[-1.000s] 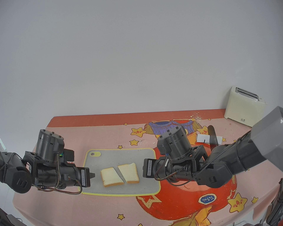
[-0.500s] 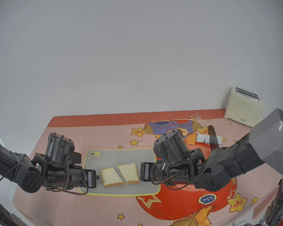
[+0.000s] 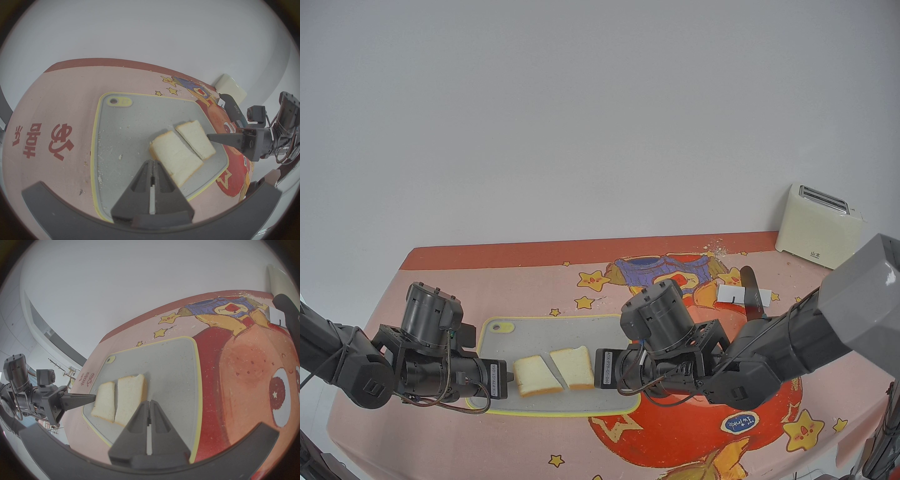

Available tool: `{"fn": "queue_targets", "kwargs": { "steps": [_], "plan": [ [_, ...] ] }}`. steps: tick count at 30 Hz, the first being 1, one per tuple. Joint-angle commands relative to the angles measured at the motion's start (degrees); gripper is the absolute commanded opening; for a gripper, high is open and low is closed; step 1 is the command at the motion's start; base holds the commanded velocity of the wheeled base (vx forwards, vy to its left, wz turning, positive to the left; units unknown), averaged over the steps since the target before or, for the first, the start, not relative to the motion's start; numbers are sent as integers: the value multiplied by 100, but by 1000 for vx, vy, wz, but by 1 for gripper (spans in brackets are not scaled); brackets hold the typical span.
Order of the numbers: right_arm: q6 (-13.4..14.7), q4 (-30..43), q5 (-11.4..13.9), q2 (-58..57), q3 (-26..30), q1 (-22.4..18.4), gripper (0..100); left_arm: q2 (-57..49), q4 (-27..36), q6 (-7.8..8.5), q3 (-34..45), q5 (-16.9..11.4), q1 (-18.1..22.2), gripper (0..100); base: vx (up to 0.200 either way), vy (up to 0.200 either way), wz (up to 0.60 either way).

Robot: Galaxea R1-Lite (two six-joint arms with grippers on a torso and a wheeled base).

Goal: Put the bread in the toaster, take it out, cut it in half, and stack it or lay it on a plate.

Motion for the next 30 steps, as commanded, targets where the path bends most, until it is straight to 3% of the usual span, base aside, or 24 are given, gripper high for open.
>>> {"fn": "queue_targets", "kwargs": {
  "steps": [1,30],
  "plan": [
    [0,1,1,44,-12,2,0,99,-69,1,0,1,-4,0,0,0,0],
    [0,1,1,62,58,186,0,-41,-350,-34,185,-34,-153,0,0,0,0]
  ]
}}
